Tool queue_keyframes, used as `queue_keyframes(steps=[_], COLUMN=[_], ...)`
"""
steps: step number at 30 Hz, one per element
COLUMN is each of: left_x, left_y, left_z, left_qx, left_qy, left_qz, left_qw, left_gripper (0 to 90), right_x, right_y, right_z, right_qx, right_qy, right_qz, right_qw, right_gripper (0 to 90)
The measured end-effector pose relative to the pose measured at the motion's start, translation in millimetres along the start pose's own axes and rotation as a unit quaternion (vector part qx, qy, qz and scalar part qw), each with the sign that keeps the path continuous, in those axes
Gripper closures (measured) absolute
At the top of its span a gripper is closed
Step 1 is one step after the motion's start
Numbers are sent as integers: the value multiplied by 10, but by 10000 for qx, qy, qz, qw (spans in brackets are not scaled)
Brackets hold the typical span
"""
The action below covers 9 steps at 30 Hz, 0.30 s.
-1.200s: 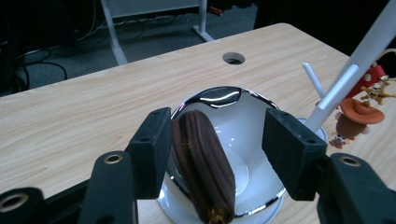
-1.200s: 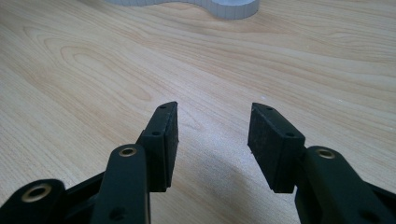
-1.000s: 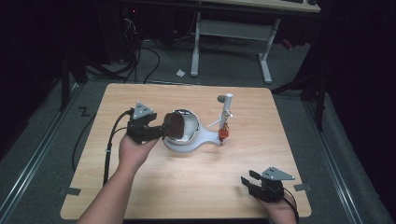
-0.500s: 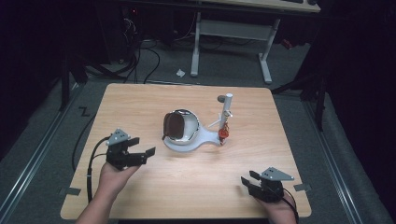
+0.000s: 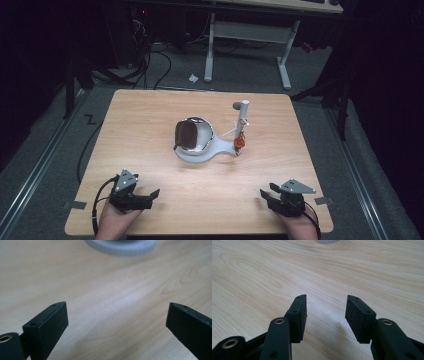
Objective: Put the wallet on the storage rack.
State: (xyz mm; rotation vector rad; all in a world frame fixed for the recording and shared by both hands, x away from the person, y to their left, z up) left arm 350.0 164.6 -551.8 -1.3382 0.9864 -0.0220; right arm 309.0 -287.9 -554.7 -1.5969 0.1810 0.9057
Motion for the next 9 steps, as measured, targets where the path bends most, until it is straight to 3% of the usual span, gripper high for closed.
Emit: queue_keyframes(steps=[1,4,9], left_x=[29,40,33], left_y=[20,21,11], left_z=[18,15,29], left_qx=[-53,55,48], left_qy=[119,97,24], left_qz=[92,144,47], left_qw=[9999,9998,10000], left_gripper=[18,3,0], right_x=[9,21,33], right_y=[6,5,5], right_z=[-14,-24,-35], right_qx=[18,58,86], right_qy=[39,64,138], right_qz=[32,42,54], right_qw=[10000,10000,9999], right_gripper=[520,519,502])
Point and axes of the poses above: each handheld gripper's, and its own axes: x roughly forward along the jaws, y roughly out of its underside, z roughly to its left, the point moved 5 cm from there along x, roughly forward along the jaws, and after that the axes turned 1 degree about x, right-handed, at the moved point
